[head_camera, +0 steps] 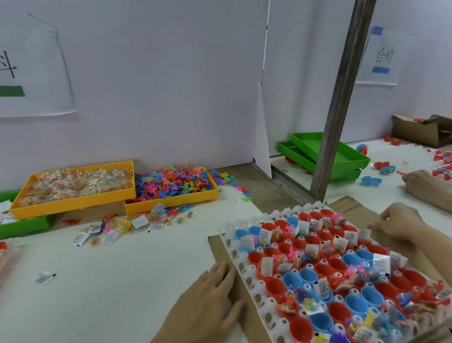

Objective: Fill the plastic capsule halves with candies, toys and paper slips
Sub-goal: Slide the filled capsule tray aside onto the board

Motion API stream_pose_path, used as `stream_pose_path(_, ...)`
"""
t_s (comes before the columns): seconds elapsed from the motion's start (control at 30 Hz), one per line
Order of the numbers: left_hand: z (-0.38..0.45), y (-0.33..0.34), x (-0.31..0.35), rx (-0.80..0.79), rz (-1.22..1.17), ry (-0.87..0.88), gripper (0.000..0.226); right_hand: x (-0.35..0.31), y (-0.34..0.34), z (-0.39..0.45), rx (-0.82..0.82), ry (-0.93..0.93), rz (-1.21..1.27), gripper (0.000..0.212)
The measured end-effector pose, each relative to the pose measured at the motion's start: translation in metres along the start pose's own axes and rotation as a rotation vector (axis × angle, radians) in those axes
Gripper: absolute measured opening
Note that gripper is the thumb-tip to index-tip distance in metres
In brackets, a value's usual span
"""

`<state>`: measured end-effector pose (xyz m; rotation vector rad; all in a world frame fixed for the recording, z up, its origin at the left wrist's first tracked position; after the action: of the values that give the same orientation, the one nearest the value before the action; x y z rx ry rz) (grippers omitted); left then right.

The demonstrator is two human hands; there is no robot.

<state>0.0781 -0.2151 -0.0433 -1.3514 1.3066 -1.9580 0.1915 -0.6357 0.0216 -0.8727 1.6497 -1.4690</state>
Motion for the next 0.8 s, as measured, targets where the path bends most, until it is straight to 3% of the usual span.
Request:
stream_pose_path(0.17, 0.005, 0.004, -0.004, -0.095, 0.036, -0.046, 0.078, -0.004, 0.002, 0.004, -0.023, 0.001, -0.114, 0.055)
stream_pose_path(0.27, 0.008, 0.005, -0.007, -0.119, 0.061, -0.068, 0.082, -0.03, -0.01, -0.012, 0.168, -0.105, -0.118, 0.049)
stream_pose_path(0.37, 0.012, 0.006, -0.01, -0.15, 0.06, -0.097, 0.085, -0.078, -0.022, -0.043, 0.405, -0.318, -0.074, 0.033)
stream_pose_path(0.43, 0.016, 0.007, -0.01, -0.156, 0.052, -0.104, 0.086, -0.113, -0.03, -0.069, 0.473, -0.51, 0.015, 0.023)
stream_pose_path(0.6, 0.024, 0.007, -0.009, -0.146, 0.047, -0.101, 0.085, -0.192, -0.026, -0.134, 0.288, -0.893, 0.038, 0.021)
stream_pose_path(0.8, 0.031, 0.001, 0.002, -0.085, 0.0, -0.098, 0.086, -0.255, 0.011, -0.183, 0.004, -1.012, -0.086, 0.03)
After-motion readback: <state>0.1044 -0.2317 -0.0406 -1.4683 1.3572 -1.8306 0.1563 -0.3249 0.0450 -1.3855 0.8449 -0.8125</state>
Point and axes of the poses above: each hand's wrist, its own z-axis towards the middle knuckle, its own y-axis out of the palm, x = y × z, the point moved 3 cm from there along z, towards the middle knuckle, and after that the axes turned 14 degrees about -z, right-handed, at the moved point
